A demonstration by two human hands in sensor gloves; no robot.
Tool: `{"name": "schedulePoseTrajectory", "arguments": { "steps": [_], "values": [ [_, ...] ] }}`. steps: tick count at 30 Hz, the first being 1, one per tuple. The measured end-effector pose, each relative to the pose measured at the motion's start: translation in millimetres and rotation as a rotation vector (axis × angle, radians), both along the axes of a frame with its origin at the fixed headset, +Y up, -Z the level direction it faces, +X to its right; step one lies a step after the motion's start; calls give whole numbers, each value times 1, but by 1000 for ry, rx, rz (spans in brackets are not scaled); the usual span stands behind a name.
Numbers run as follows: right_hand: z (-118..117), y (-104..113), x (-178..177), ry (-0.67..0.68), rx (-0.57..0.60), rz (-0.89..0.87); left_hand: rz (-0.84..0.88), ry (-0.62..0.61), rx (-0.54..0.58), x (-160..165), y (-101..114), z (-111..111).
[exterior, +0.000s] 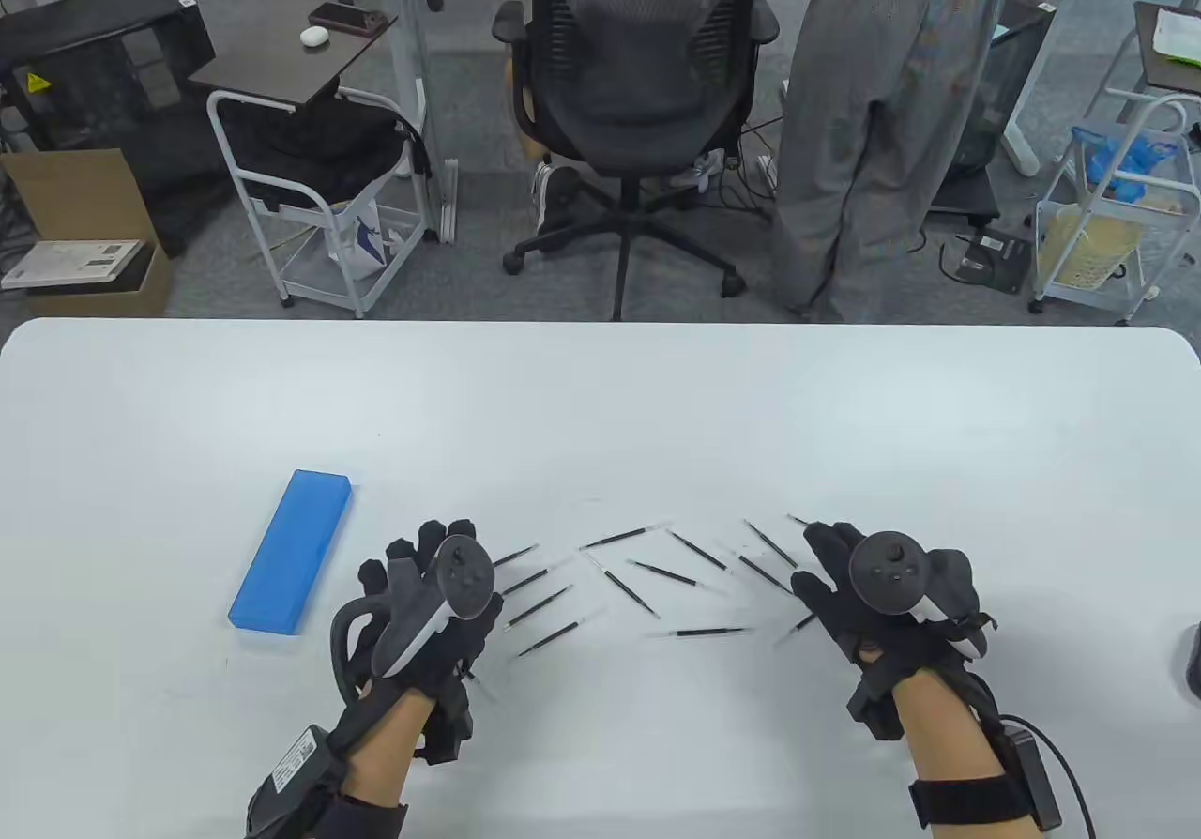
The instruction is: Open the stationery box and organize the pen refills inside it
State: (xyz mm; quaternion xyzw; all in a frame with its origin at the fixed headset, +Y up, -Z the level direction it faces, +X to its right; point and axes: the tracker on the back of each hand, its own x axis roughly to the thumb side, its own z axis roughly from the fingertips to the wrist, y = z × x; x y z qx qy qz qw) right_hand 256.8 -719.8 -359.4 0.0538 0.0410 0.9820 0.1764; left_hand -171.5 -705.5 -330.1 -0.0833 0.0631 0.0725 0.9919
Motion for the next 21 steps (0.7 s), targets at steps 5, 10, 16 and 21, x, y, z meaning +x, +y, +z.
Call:
{"name": "schedulePoseTrajectory", "arguments": {
  "steps": [5,10,16,21],
  "values": [
    [0,0,0,3,-4,1,-5,0,-3,0,0,0],
    [0,0,1,0,0,-5,-13,1,-3,0,0,0],
    [0,1,5,-15,6,-19,-14,121,-32,-18,3,-7],
    [0,2,11,-30,7,-34,-36,273,-83,-50,5,-20]
  ]
}}
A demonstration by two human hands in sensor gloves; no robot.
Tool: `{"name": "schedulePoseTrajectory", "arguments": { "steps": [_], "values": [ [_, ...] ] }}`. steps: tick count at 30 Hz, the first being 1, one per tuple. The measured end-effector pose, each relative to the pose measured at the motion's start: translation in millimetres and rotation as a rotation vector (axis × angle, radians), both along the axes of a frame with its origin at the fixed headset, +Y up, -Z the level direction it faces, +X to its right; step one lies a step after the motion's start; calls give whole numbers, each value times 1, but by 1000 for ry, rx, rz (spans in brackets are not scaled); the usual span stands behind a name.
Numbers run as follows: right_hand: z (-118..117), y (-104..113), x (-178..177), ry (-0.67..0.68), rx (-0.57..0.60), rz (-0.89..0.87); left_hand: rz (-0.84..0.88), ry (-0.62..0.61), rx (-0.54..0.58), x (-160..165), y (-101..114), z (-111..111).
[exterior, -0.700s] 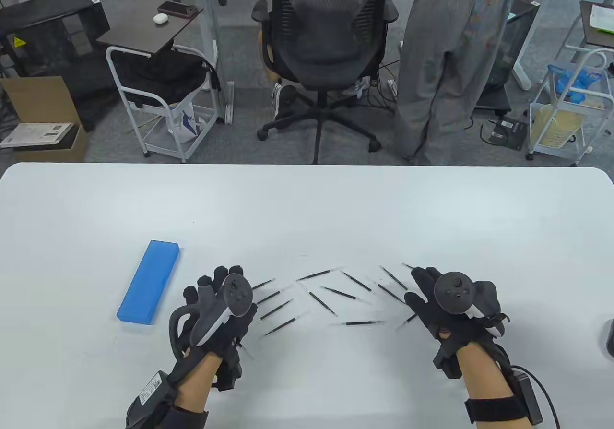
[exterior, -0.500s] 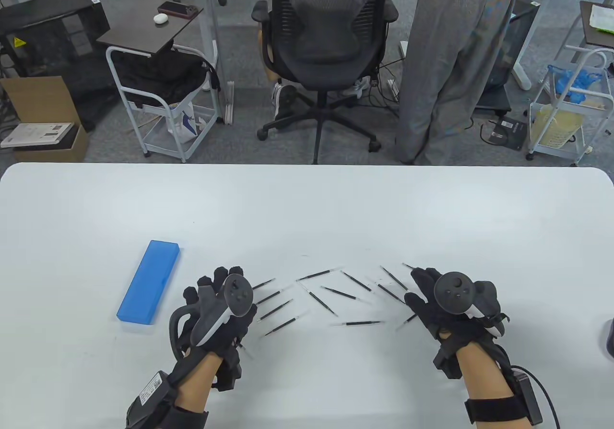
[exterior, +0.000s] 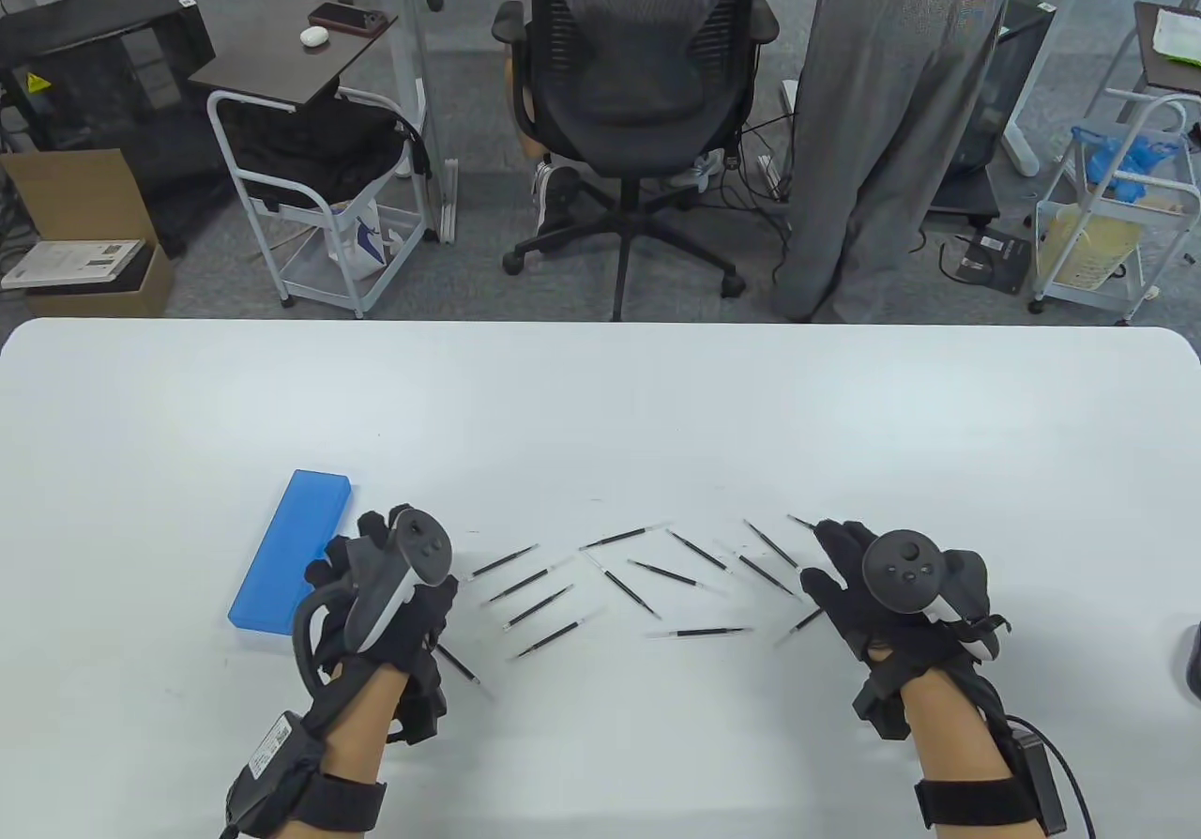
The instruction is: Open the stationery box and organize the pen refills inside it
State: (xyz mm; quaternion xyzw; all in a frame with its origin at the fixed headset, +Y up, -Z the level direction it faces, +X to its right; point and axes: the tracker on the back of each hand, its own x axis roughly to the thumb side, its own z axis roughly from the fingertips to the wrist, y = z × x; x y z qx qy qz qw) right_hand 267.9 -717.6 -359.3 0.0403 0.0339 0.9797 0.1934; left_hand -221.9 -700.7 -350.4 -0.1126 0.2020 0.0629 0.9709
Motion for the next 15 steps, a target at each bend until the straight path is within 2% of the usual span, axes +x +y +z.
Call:
{"name": "schedulePoseTrajectory", "arguments": {
  "steps": [8,15],
  "values": [
    [-2,-1,6,-18,-11,-10,-15,212,-117,-65,-6,-19],
    [-1,-1,7,-25,-27,-13,-38,276,-253,-95,-21,-19]
  ]
}}
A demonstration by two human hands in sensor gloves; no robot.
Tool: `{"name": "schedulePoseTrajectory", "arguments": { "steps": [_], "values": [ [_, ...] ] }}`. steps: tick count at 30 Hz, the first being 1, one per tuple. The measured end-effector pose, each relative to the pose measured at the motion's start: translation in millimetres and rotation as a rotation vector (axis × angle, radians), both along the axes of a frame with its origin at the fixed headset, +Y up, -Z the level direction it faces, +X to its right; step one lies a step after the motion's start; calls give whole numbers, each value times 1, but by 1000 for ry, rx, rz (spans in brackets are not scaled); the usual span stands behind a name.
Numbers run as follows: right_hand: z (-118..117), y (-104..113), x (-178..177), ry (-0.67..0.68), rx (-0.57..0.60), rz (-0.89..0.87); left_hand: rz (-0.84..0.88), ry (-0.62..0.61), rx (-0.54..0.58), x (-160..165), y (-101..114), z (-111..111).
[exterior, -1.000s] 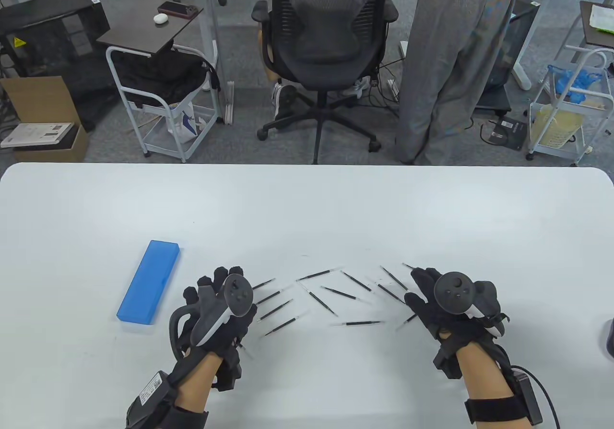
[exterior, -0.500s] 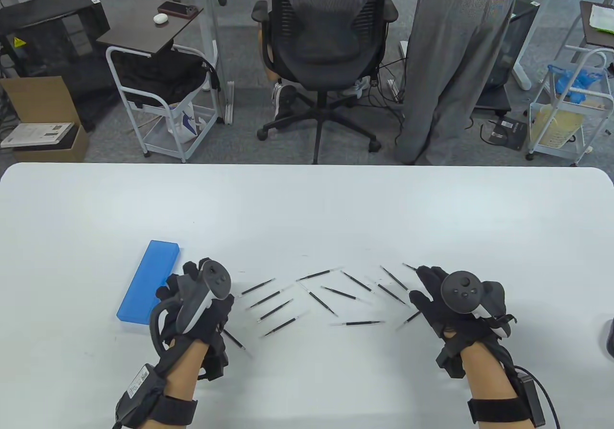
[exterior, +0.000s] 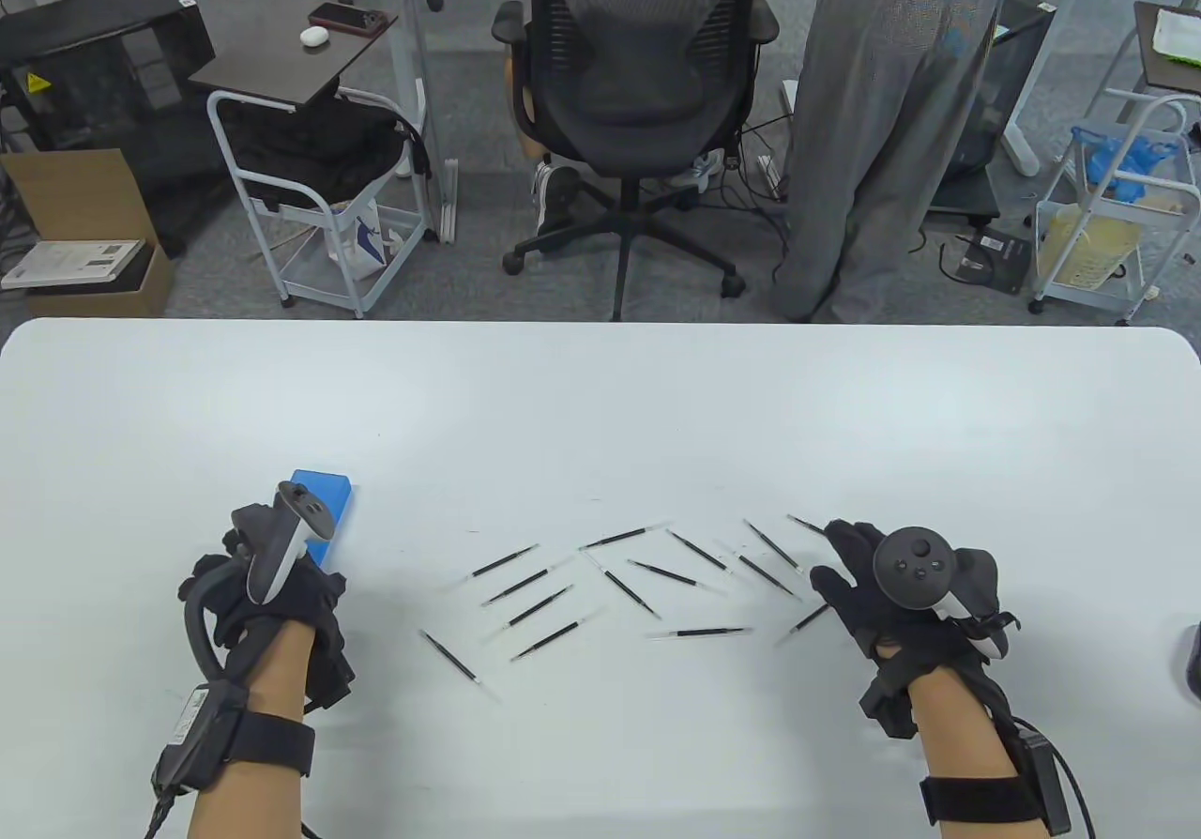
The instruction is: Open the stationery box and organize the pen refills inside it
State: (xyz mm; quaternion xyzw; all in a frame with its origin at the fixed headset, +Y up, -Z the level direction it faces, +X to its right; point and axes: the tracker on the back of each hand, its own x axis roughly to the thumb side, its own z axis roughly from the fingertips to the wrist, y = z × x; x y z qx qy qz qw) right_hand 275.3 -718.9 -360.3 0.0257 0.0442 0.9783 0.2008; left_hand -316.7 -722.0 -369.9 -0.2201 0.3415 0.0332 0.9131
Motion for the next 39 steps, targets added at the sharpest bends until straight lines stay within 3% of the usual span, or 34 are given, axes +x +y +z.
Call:
{"name": "schedulePoseTrajectory", "arguments": {
  "steps": [4,11,17,20,27,34,39],
  "values": [
    [-1,-2,1,-5,-9,2,53,23,-15,-8,-10,3],
    [-2,-7,1,-7,-34,17,2,28,39,-12,-22,5],
    [-1,-3,0,-2,-17,14,-23,-82,128,-4,-9,10],
    [1,1,-4,11,-1,16,4,-201,212,13,9,17],
    [7,20,-27,100,58,81,118,-739,453,100,49,59],
    [35,41,-58,270,169,156,145,-1162,448,194,51,101],
    [63,48,-74,416,213,224,125,-1318,349,238,30,110]
  ]
}}
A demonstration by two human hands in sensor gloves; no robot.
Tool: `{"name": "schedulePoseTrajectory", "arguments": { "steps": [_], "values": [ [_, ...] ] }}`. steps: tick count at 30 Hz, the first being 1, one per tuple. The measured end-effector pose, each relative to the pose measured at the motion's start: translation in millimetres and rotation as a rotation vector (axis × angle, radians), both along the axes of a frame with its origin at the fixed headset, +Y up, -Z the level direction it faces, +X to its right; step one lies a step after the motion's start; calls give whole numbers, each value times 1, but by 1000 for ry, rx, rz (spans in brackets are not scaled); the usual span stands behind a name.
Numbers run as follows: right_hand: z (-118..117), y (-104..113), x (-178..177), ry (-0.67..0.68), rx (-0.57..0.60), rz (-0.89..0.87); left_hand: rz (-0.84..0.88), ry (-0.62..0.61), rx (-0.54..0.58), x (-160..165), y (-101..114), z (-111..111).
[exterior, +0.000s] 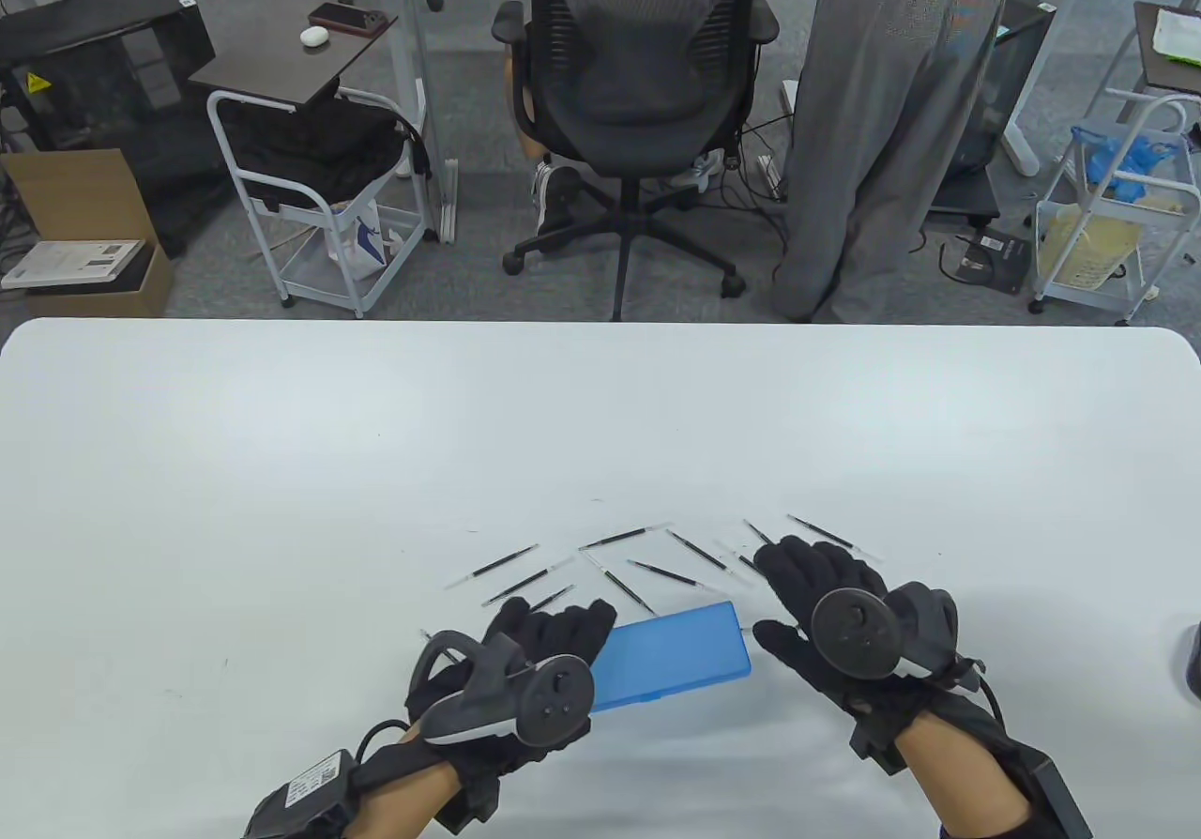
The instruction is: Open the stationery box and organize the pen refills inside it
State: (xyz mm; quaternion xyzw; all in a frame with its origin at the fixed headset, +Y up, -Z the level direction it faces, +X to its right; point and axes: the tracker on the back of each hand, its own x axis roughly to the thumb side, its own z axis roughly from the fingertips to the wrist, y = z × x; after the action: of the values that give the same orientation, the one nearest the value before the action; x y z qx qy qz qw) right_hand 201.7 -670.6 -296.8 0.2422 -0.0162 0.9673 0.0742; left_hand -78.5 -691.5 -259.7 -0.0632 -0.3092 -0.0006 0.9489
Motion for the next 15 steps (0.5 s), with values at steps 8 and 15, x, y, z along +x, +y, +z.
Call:
{"name": "schedulePoseTrajectory", "arguments": {
  "steps": [8,15],
  "values": [
    [31,-23,-26,156,-49,215,-96,-46,-68,19,-41,-2],
    [31,-52,-46,228,-122,358,-156,-55,-56,23,-53,0]
  ]
}}
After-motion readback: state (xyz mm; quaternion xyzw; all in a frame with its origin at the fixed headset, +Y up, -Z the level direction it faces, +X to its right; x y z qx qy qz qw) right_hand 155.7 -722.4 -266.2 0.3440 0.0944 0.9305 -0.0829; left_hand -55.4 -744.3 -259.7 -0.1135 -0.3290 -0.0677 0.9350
